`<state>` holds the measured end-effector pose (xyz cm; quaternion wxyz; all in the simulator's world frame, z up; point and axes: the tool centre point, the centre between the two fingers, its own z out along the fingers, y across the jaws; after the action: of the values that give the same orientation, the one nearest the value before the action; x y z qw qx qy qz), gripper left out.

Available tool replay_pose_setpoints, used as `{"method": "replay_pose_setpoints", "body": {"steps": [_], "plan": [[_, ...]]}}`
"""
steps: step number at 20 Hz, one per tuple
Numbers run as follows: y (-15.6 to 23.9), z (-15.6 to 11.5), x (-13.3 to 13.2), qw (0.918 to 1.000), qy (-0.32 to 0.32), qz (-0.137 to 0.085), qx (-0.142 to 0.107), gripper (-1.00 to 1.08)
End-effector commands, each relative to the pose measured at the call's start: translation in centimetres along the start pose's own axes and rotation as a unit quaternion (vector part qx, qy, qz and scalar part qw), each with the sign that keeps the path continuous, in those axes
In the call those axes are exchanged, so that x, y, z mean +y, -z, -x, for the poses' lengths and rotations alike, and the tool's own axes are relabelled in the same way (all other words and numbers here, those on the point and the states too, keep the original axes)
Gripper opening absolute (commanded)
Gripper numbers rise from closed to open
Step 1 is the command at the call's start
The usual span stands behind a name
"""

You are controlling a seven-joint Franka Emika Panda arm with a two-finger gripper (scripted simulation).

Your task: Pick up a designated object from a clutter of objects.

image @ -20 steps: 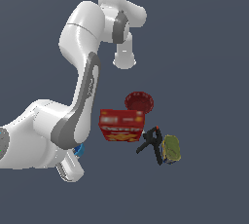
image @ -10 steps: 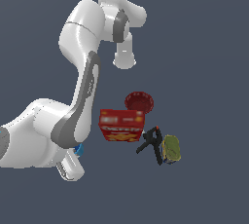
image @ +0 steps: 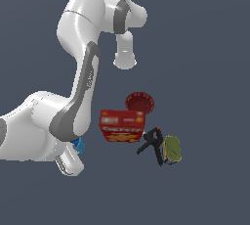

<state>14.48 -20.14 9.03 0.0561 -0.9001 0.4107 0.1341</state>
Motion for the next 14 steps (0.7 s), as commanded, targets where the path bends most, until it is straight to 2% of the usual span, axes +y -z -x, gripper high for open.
{"method": "replay_pose_setpoints", "body": {"steps": [1, 14], "plan": [[0.9, 0.6, 0.4, 1.0000, 0.000, -0.001, 0.002, -1.00], [7.4, 6.2, 4.6, 1.0000, 0.000, -0.002, 0.001, -1.00]]}}
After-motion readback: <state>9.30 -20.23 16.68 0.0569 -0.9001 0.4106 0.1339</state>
